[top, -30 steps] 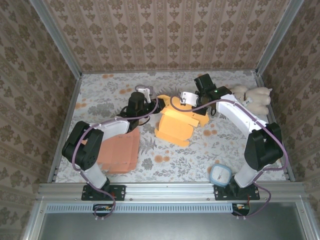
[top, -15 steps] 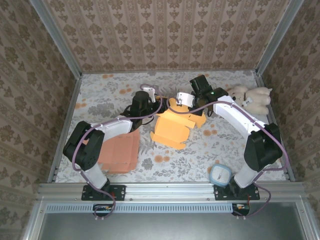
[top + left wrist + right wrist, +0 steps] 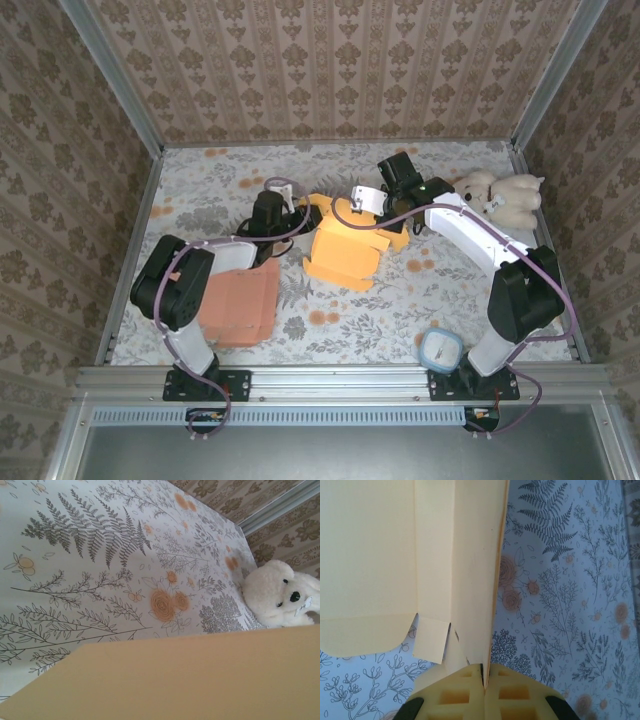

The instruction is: Fold the paper box

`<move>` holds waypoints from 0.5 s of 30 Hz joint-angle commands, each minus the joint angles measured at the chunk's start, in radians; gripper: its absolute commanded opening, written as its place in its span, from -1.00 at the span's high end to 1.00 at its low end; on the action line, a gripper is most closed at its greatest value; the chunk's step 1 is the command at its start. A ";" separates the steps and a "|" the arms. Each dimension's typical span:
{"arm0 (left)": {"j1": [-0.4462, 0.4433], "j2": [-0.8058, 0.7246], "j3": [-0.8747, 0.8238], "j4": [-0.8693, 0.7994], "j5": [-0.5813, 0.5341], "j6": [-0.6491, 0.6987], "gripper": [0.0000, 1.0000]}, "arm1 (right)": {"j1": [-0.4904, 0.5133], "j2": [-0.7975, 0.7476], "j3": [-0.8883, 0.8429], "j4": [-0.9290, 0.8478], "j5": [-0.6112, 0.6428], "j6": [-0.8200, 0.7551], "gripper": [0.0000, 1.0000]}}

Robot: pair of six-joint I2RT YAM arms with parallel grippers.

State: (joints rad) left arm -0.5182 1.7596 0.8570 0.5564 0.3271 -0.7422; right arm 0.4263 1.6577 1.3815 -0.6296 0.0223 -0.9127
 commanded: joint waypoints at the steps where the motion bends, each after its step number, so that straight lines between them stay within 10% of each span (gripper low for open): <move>1: 0.000 0.017 0.004 0.054 0.009 -0.009 0.47 | 0.006 0.017 0.009 -0.008 -0.027 0.016 1.00; 15: -0.077 0.087 0.069 0.149 0.073 -0.104 0.49 | 0.006 0.042 -0.018 0.040 -0.049 0.056 1.00</move>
State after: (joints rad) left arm -0.5808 1.8217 0.8867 0.6468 0.3576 -0.8135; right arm 0.4252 1.6775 1.3788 -0.6193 0.0151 -0.8738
